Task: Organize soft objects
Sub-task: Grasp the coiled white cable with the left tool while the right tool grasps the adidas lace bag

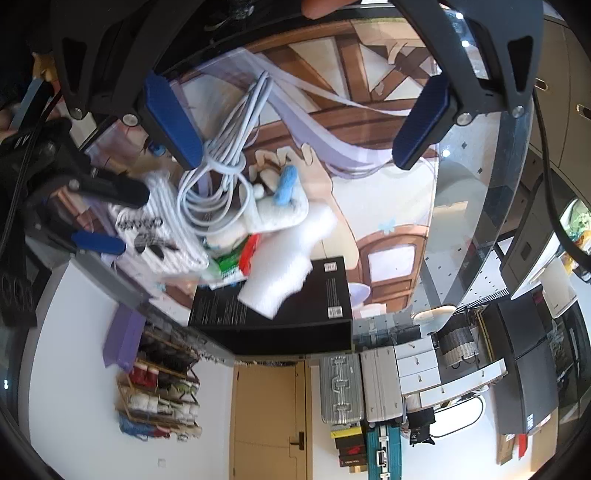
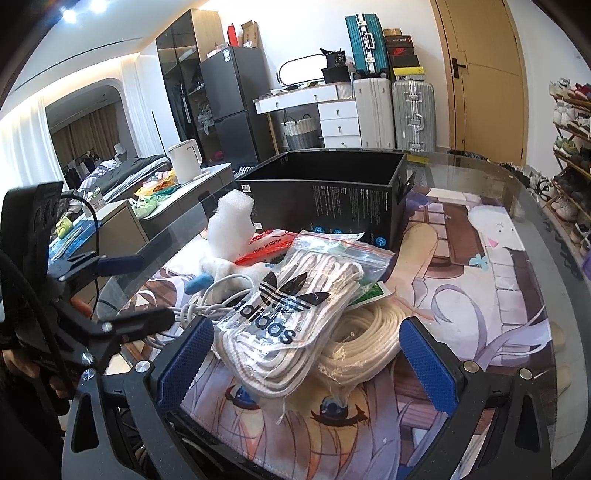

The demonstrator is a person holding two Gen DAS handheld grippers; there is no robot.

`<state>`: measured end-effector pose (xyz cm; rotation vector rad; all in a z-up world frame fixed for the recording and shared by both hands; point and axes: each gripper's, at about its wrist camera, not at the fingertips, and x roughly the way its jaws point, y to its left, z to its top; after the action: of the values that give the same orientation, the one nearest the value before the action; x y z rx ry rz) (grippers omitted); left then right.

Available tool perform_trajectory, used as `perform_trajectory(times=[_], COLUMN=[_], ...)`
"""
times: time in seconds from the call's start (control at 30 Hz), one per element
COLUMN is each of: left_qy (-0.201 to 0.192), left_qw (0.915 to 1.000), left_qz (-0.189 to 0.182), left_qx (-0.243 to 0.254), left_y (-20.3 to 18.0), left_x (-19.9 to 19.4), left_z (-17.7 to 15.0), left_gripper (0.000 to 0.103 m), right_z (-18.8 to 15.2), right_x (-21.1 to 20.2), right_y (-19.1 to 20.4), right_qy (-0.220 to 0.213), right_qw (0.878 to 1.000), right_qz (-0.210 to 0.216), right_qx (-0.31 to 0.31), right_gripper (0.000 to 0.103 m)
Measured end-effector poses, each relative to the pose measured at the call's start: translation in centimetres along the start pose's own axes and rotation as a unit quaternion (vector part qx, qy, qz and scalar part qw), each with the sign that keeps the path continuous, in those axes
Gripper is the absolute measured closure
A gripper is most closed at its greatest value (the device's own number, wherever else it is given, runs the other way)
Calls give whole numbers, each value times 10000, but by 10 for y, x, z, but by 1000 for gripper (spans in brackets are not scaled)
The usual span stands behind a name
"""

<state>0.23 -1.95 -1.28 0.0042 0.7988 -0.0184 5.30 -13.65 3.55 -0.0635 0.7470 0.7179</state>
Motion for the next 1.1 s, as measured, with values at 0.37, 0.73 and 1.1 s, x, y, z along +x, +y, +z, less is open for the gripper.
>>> perform_trajectory(times=[0.37, 0.73, 1.1], left_qy=[129, 151, 182], left_qw=[9994, 9974, 9917], left_qz=[-316, -658, -1245], left_qx=[111, 271, 260], left_y=[-8, -17, -24], left_x=[8, 14, 11], left_z=[-4, -9, -11], left_gripper=[1, 28, 77], right_z=[12, 12, 7], right_x=[7, 21, 23], right_y=[7, 10, 3], right_qy=[-26, 235, 303], right_qw=[10000, 9997, 9992], right_qz=[19, 11, 204], right_qx=[64, 6, 148], right_gripper=[1, 18, 42])
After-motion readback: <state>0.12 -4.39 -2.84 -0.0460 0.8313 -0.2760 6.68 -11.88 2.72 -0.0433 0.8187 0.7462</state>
